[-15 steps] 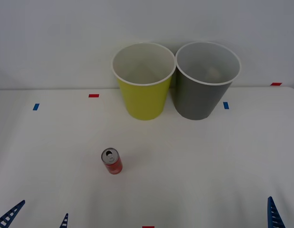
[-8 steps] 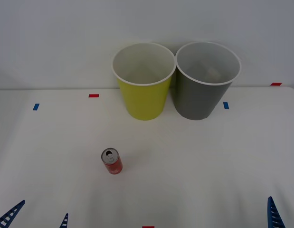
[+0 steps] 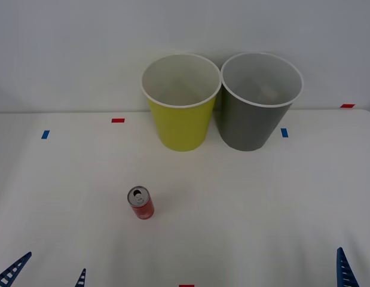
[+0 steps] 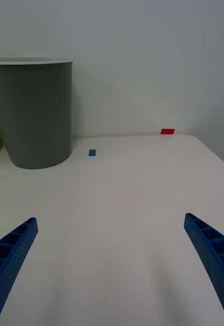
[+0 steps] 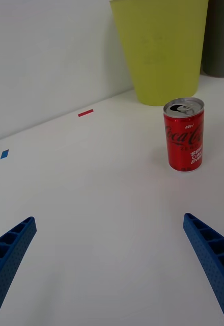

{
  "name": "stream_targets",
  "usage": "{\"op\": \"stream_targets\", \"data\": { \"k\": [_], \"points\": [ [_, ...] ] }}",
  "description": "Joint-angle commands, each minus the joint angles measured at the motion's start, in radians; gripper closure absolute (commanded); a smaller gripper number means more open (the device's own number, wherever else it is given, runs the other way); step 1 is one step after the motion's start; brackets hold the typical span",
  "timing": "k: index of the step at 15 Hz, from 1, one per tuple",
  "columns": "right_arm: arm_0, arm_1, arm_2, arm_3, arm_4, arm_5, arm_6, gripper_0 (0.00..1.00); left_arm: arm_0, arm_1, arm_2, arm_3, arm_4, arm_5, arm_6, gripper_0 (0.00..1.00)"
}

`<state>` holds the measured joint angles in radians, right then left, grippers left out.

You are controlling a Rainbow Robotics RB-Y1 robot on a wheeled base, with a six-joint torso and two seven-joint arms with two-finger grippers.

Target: Put cans in the gray bin and PET bottles in the light green bin.

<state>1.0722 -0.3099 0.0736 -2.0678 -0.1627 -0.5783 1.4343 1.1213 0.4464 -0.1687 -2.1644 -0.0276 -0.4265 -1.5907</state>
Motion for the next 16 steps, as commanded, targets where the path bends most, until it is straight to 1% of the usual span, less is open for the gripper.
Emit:
{"op": "stream_targets", "data": {
  "k": [1, 16],
  "points": [
    [0.000, 0.000, 0.000, 0.000, 0.000, 0.000, 0.000, 0.00, 0.000, 0.000, 0.000, 0.000, 0.000, 0.000, 0.000, 0.00],
    [0.000, 0.000, 0.000, 0.000, 0.000, 0.000, 0.000, 0.00, 0.000, 0.000, 0.000, 0.000, 0.000, 0.000, 0.000, 0.00]
  ]
}}
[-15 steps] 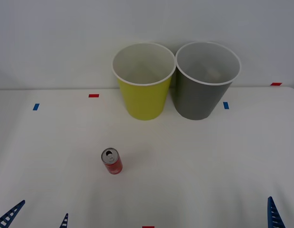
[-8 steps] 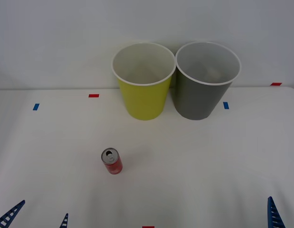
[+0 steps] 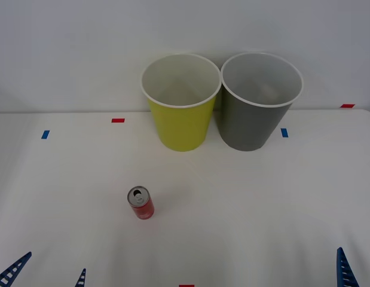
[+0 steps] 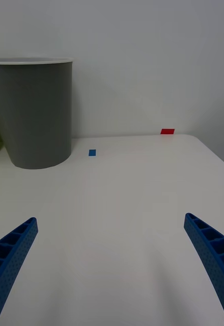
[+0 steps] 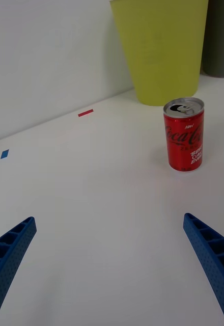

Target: Put cans in the gray bin and PET bottles in the light green bin.

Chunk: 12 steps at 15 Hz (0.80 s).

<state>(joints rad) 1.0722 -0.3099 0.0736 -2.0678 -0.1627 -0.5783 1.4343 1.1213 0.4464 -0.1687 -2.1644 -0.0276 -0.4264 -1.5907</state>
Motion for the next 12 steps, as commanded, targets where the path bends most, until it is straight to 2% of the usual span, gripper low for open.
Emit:
{"op": "stream_targets", "data": {
  "k": [1, 12],
  "points": [
    [0.000, 0.000, 0.000, 0.000, 0.000, 0.000, 0.000, 0.00, 0.000, 0.000, 0.000, 0.000, 0.000, 0.000, 0.000, 0.00],
    [0.000, 0.000, 0.000, 0.000, 0.000, 0.000, 0.000, 0.00, 0.000, 0.000, 0.000, 0.000, 0.000, 0.000, 0.000, 0.00]
  ]
}}
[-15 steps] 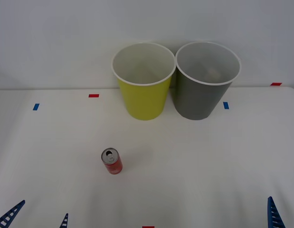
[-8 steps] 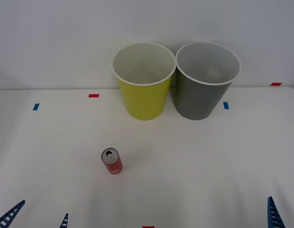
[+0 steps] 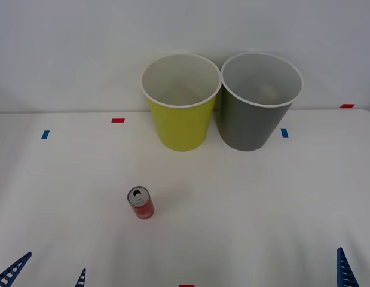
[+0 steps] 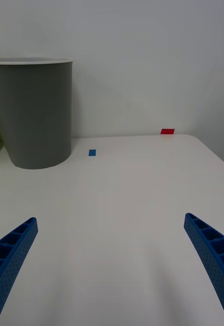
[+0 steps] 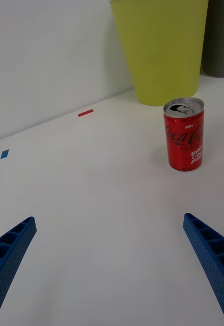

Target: Put cans in the gray bin and PET bottles in the light green bin.

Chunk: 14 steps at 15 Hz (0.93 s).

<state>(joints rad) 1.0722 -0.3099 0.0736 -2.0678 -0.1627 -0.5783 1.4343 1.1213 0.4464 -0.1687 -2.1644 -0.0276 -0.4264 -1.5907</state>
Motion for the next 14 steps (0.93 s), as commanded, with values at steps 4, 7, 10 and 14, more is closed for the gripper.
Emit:
{"op": "stream_targets", "data": {
  "k": [4, 7, 10, 14],
  "points": [
    [0.000, 0.000, 0.000, 0.000, 0.000, 0.000, 0.000, 0.00, 0.000, 0.000, 0.000, 0.000, 0.000, 0.000, 0.000, 0.00],
    [0.000, 0.000, 0.000, 0.000, 0.000, 0.000, 0.000, 0.00, -0.014, 0.018, -0.009, 0.063, 0.003, -0.034, 0.002, 0.00],
    [0.000, 0.000, 0.000, 0.000, 0.000, 0.000, 0.000, 0.00, -0.023, 0.083, -0.012, 0.061, 0.087, -0.072, 0.005, 0.00],
    [0.000, 0.000, 0.000, 0.000, 0.000, 0.000, 0.000, 0.00, -0.107, 0.232, -0.061, 0.107, 0.158, -0.094, -0.002, 0.00]
  ]
}}
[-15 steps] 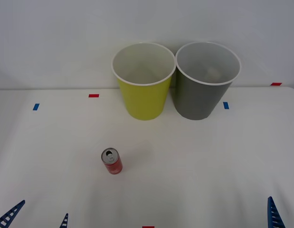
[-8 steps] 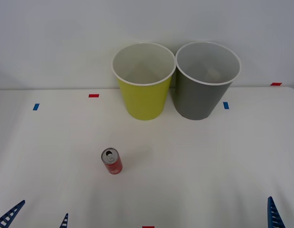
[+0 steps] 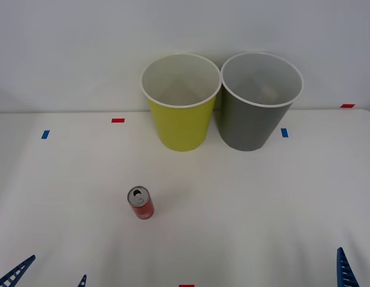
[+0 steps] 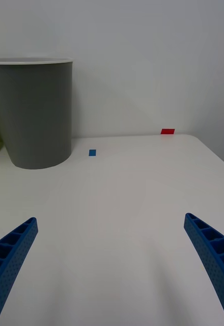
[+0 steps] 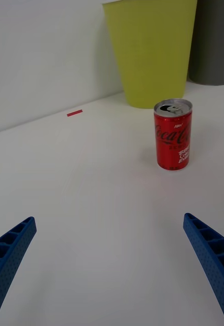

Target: Put cans in the gray bin and PET bottles in the light green bin.

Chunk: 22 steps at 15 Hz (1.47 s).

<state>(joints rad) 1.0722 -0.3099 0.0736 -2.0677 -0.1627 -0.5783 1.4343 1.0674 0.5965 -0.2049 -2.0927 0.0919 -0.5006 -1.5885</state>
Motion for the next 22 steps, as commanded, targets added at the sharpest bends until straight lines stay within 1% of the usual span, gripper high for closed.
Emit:
{"op": "stream_targets", "data": {
  "k": [1, 2, 3, 5, 6, 11, 12, 14, 16, 19, 22],
  "points": [
    [0.000, 0.000, 0.000, 0.000, 0.000, 0.000, 0.000, 0.00, -0.079, 0.118, -0.033, 0.053, 0.051, -0.026, -0.008, 0.00],
    [0.000, 0.000, 0.000, 0.000, 0.000, 0.000, 0.000, 0.00, -0.121, 0.164, -0.047, 0.079, 0.069, -0.036, -0.008, 0.00],
    [0.000, 0.000, 0.000, 0.000, 0.000, 0.000, 0.000, 0.00, -0.159, 0.192, -0.064, 0.105, 0.083, -0.053, -0.010, 0.00],
    [0.000, 0.000, 0.000, 0.000, 0.000, 0.000, 0.000, 0.00, -0.259, 0.233, -0.114, 0.164, 0.100, -0.079, -0.011, 0.00],
    [0.000, 0.000, 0.000, 0.000, 0.000, 0.000, 0.000, 0.00, -0.291, 0.247, -0.136, 0.175, 0.108, -0.079, -0.011, 0.00],
    [0.000, 0.000, 0.000, 0.000, 0.000, 0.000, 0.000, 0.00, -0.448, 0.270, -0.245, 0.237, 0.147, -0.082, -0.011, 0.00],
    [0.000, 0.000, 0.000, 0.000, 0.000, 0.000, 0.000, 0.00, -0.497, 0.281, -0.280, 0.261, 0.172, -0.098, -0.013, 0.00],
    [0.000, 0.000, 0.000, 0.000, 0.000, 0.000, 0.000, 0.00, -0.609, 0.295, -0.357, 0.338, 0.193, -0.145, -0.013, 0.00],
    [0.000, 0.000, 0.000, 0.000, 0.000, 0.000, 0.000, 0.00, -0.702, 0.298, -0.419, 0.365, 0.249, -0.153, -0.008, 0.00],
    [0.000, 0.000, 0.000, 0.000, 0.000, 0.000, 0.000, 0.00, -0.771, 0.298, -0.482, 0.375, 0.299, -0.153, -0.008, 0.00],
    [0.000, 0.000, 0.000, 0.000, 0.000, 0.000, 0.000, 0.00, -0.817, 0.296, -0.505, 0.408, 0.295, -0.153, -0.008, 0.00]
  ]
}}
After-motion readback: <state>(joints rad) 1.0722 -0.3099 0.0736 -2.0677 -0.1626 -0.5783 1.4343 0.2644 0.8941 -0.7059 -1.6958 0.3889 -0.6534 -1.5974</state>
